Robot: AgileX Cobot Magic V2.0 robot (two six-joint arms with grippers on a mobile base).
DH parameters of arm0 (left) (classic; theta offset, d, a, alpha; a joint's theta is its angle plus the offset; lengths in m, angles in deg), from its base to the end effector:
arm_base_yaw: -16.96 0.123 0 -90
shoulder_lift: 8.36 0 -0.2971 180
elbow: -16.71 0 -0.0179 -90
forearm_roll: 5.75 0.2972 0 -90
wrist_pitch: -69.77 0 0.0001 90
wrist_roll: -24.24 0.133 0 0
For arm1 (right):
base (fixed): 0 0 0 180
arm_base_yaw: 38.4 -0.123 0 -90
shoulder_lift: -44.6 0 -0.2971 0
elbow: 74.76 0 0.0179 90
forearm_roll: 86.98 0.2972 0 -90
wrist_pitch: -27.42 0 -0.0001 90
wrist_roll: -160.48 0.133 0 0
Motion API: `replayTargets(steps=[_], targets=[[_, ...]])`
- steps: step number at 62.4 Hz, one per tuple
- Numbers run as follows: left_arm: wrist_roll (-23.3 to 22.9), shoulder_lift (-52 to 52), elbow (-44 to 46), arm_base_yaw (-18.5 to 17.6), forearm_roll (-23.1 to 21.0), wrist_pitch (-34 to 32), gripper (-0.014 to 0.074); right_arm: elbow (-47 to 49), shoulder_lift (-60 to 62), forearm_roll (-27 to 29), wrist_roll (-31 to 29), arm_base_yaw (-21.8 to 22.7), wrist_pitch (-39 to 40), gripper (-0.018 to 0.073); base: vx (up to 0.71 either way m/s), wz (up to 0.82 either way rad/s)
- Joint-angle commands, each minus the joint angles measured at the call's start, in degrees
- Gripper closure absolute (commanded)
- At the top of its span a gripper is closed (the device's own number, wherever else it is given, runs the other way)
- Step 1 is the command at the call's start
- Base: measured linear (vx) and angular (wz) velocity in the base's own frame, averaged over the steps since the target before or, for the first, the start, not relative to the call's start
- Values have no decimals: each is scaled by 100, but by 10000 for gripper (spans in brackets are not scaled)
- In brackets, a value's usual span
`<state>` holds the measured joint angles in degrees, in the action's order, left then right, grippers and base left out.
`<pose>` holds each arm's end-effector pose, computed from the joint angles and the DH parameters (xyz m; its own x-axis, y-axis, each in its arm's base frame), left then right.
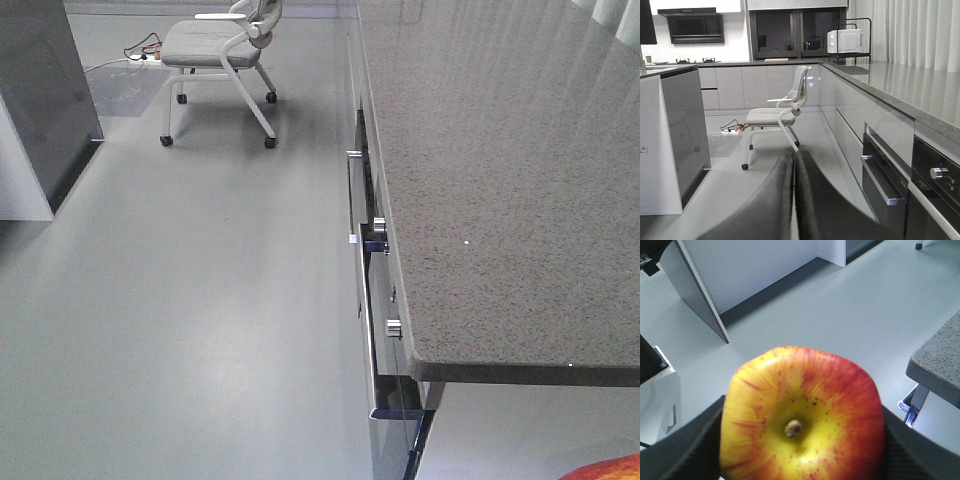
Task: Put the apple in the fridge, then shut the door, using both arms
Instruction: 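Drive the base away from the counter toward the open fridge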
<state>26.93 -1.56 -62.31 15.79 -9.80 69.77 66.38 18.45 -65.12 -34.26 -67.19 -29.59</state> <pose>0.1327 -0.0027 0.2073 0.0724 -0.0252 -0.9971 0.0221 0.9995 -0.0237 0.0715 0.0867 0.3324 -0.4090 -0.2705 -0.8715 -0.7123 0.6916 0.1197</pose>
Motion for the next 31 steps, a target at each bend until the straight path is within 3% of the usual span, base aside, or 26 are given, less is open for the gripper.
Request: replayTargets(steps=[1, 31], targets=[[-18, -84, -121, 3, -15, -420, 603, 148, -61, 151, -24, 0, 415, 165, -1, 7], [-18, -84, -121, 3, -15, -420, 603, 148, -61, 151, -24, 0, 415, 165, -2, 23]])
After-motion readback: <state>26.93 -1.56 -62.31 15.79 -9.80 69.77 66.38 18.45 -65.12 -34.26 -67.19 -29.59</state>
